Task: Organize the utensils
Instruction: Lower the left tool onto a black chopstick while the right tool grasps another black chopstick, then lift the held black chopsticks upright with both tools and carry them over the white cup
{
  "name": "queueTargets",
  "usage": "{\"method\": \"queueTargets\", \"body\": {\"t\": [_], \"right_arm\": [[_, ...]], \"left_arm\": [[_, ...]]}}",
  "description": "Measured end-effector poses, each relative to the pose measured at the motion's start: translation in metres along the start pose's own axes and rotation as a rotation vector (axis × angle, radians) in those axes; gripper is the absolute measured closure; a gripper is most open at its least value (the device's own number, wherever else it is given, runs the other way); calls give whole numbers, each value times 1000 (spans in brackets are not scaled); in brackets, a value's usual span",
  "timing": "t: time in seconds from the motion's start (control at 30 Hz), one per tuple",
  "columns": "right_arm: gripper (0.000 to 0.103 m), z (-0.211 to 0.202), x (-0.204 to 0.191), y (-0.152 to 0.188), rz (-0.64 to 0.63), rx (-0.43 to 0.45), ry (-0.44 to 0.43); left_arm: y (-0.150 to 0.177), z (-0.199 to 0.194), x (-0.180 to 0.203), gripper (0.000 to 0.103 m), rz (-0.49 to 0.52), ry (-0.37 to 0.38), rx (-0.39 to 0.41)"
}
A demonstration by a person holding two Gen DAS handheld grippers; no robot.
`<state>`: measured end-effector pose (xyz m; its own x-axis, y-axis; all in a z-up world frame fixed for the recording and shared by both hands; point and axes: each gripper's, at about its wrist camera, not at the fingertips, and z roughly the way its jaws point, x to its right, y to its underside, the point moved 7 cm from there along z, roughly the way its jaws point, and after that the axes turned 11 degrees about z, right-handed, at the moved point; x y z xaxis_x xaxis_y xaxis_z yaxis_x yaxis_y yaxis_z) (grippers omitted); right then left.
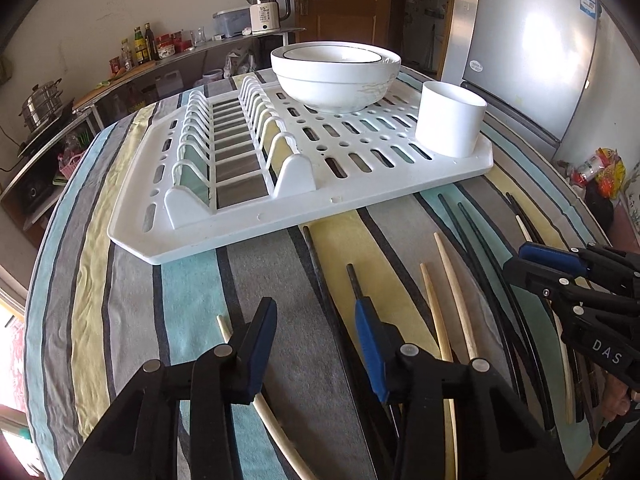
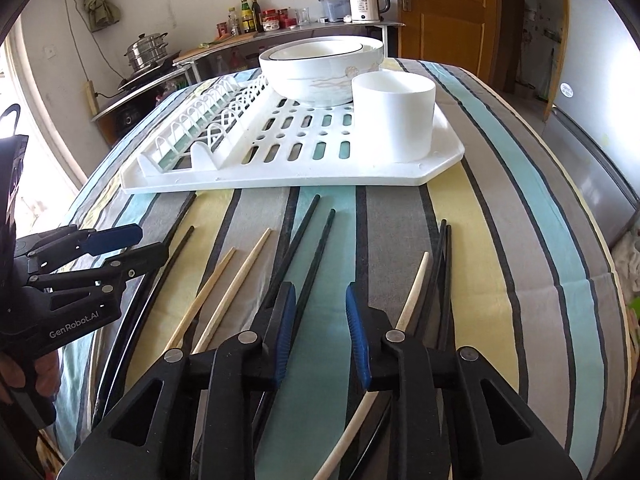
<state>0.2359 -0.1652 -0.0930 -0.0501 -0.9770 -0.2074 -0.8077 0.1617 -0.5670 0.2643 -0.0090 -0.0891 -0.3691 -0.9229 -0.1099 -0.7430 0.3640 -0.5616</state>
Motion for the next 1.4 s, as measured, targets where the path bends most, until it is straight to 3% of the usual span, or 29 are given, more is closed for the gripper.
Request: {"method": "queueTargets", "body": {"t": [0.47, 0.63, 0.7, 0.9, 1.4], "right_arm": [[85, 17, -7, -9, -30, -21, 68], [96, 18, -9, -12, -33, -17, 69], [96, 19, -9, -12, -32, -17, 66], [96, 14, -10, -12, -23, -17, 39], [97, -49, -13, -33, -6, 123, -58]], "left_arm": [[-10, 12, 0, 72, 25, 4, -19], [-14, 14, 7, 83, 45, 8, -23], [-15, 14, 10, 95, 55, 7, -29], [-17, 14, 12, 97, 42, 10, -39], [-40, -68, 1, 98, -19, 26, 144]]}}
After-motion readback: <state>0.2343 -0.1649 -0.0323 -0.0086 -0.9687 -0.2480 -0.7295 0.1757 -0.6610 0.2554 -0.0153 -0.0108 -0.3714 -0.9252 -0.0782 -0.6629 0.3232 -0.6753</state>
